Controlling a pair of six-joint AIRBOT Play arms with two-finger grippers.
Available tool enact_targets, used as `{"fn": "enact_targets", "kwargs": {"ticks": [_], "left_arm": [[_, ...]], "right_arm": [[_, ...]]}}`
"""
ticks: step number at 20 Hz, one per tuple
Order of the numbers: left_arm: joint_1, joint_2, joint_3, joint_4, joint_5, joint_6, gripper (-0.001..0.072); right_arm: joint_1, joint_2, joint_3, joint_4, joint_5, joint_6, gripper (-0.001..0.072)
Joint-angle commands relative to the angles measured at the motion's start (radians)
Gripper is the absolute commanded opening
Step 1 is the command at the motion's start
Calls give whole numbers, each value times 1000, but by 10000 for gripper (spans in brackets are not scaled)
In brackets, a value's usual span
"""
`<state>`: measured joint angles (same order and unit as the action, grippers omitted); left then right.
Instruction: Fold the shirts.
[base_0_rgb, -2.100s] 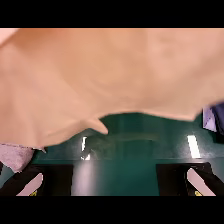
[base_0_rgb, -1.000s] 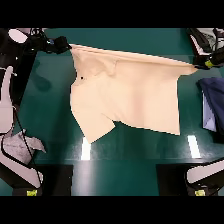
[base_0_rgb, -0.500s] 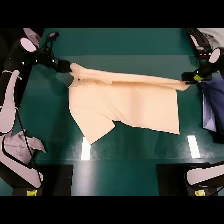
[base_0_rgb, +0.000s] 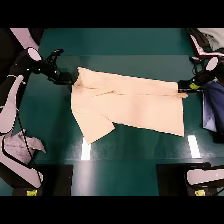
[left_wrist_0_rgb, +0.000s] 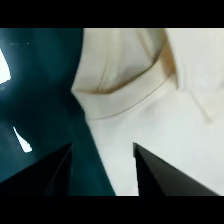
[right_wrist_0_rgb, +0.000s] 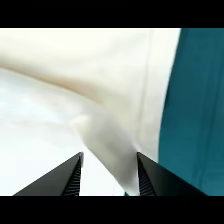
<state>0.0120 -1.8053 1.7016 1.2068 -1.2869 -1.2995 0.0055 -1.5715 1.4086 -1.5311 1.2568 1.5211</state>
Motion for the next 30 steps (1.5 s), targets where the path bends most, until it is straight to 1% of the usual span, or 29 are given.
{"fn": "enact_targets", "kwargs": {"ticks": [1,2,4,6,8,11,14,16,18,19,20,22,23,25,26,27,28,29,30], "left_arm": [[12,41,-9,46,-121,-39,453],[21,74,-37,25,-119,-39,453],[26,166,-145,-6,-87,-39,453],[26,280,-327,-54,-31,-36,453],[26,404,-548,-105,44,-36,453],[26,552,-825,-187,159,-36,453],[24,578,-970,-284,201,-23,453],[24,578,-1013,-364,233,20,453],[12,578,-1025,-384,264,28,452],[-2,577,-1028,-378,283,24,407],[-23,577,-1032,-376,306,24,341],[-62,567,-1033,-376,353,8,341],[-74,553,-1033,-376,361,-9,341],[-87,512,-1033,-379,367,-10,341],[-87,494,-1032,-391,364,-10,289],[-87,491,-1032,-399,364,-9,151],[-87,494,-1026,-408,362,-3,55],[-87,494,-1009,-404,352,-1,24],[-87,494,-991,-402,334,0,24]], "right_arm": [[-38,99,-72,98,45,-5,396],[-66,156,-117,165,47,-14,396],[-116,253,-208,295,68,-72,383],[-153,327,-286,364,70,-113,383],[-178,390,-356,382,51,-121,381],[-195,434,-397,388,52,-135,376],[-194,445,-396,388,53,-135,376],[-194,448,-396,388,55,-135,376],[-194,448,-396,388,56,-135,376],[-194,448,-396,388,57,-135,376],[-194,448,-396,388,60,-135,376],[-195,448,-396,388,70,-135,376],[-195,448,-396,385,76,-135,376],[-195,448,-396,378,95,-135,376],[-196,448,-396,378,105,-135,376],[-200,448,-397,375,119,-135,376],[-214,449,-405,377,135,-134,376],[-237,454,-426,377,148,-134,376],[-273,464,-466,377,163,-134,376]]}}
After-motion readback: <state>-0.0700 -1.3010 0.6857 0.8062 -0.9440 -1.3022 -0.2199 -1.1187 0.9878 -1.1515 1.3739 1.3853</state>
